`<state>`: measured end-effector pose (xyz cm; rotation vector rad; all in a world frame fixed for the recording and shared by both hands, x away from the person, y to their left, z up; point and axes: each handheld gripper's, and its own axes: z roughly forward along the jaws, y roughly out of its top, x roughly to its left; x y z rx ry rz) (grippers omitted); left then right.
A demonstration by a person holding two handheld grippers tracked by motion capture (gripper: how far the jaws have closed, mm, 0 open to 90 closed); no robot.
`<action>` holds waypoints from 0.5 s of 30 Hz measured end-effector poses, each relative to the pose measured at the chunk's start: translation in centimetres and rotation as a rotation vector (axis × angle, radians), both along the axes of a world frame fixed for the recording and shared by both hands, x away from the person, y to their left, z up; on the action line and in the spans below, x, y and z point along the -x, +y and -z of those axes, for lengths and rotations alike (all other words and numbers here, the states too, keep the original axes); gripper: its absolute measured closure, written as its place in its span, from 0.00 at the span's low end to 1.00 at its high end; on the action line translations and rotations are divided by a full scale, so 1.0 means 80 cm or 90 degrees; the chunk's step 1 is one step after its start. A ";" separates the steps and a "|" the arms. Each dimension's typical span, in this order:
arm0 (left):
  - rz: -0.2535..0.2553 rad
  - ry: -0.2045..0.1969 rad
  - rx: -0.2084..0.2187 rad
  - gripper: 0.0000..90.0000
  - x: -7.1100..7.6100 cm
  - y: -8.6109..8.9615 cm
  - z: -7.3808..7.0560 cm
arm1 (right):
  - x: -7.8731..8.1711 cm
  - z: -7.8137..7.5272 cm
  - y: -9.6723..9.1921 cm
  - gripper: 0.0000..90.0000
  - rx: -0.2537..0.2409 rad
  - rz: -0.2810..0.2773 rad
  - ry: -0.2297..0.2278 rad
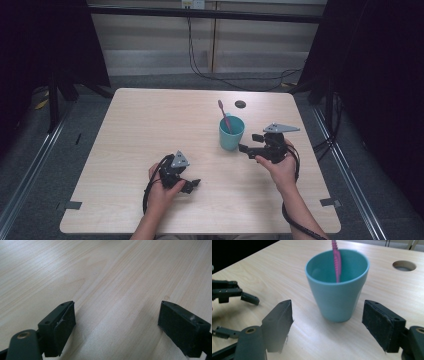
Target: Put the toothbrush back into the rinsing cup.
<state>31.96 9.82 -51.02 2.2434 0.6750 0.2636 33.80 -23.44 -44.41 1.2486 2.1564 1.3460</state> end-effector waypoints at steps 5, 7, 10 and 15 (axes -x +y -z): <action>0.001 0.000 -0.001 0.16 0.000 0.000 0.000 | 0.008 0.016 0.004 0.26 0.002 -0.008 0.010; 0.002 0.000 -0.002 0.16 0.000 0.000 0.000 | 0.012 0.024 0.005 0.26 0.000 -0.009 0.014; 0.002 0.000 -0.002 0.16 0.000 0.000 0.000 | 0.016 0.033 0.006 0.26 0.010 -0.010 0.019; 0.002 0.000 -0.002 0.16 0.000 0.000 0.000 | 0.024 0.050 0.007 0.26 0.016 -0.017 0.035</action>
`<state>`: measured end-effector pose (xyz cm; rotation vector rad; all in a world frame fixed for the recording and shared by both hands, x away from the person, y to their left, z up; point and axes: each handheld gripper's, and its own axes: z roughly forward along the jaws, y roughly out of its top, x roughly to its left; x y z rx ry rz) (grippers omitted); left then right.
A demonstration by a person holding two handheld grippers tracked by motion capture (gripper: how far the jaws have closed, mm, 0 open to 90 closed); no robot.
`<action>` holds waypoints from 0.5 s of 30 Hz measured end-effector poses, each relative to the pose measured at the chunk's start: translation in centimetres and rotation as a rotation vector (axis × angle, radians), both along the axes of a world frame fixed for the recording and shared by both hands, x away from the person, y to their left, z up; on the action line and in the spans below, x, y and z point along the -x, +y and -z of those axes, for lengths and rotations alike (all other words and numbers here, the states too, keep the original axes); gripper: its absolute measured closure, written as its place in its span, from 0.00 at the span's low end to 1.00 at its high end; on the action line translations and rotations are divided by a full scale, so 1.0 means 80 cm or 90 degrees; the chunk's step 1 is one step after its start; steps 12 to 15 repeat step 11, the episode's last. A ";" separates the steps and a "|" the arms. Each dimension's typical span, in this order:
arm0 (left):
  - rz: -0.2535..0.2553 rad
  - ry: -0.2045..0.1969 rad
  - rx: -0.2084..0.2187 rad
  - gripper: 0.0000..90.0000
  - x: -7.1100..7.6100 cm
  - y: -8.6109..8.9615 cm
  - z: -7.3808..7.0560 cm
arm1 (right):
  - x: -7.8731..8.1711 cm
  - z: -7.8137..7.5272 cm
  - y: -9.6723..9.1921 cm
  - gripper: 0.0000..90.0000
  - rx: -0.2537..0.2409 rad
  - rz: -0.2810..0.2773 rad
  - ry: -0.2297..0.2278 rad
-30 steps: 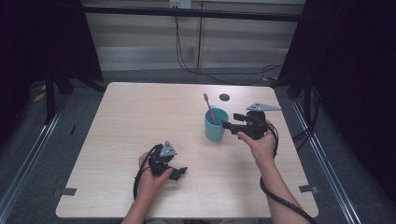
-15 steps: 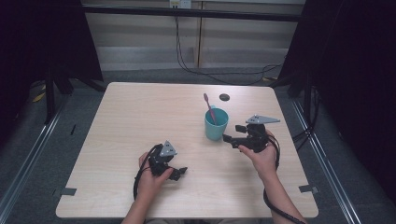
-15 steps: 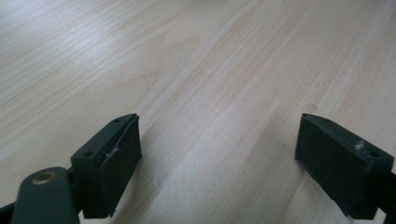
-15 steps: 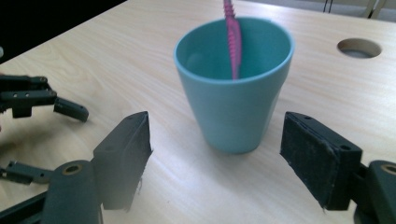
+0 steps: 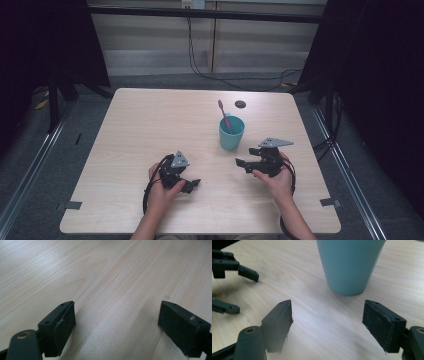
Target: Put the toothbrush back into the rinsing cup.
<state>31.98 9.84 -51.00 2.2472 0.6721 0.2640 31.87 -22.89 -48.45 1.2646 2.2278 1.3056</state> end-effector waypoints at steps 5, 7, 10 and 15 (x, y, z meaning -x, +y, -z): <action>0.000 0.000 0.001 0.16 0.000 0.000 0.000 | 0.005 0.008 0.001 0.26 0.014 -0.004 0.006; 0.000 0.000 0.000 0.16 0.000 0.000 0.000 | 0.007 0.011 0.001 0.26 0.020 -0.007 0.009; 0.000 0.000 0.000 0.16 0.000 0.000 0.000 | 0.009 0.018 0.003 0.26 0.026 -0.010 0.017; 0.000 0.000 0.000 0.16 0.000 0.000 0.000 | 0.009 0.018 0.003 0.26 0.026 -0.010 0.017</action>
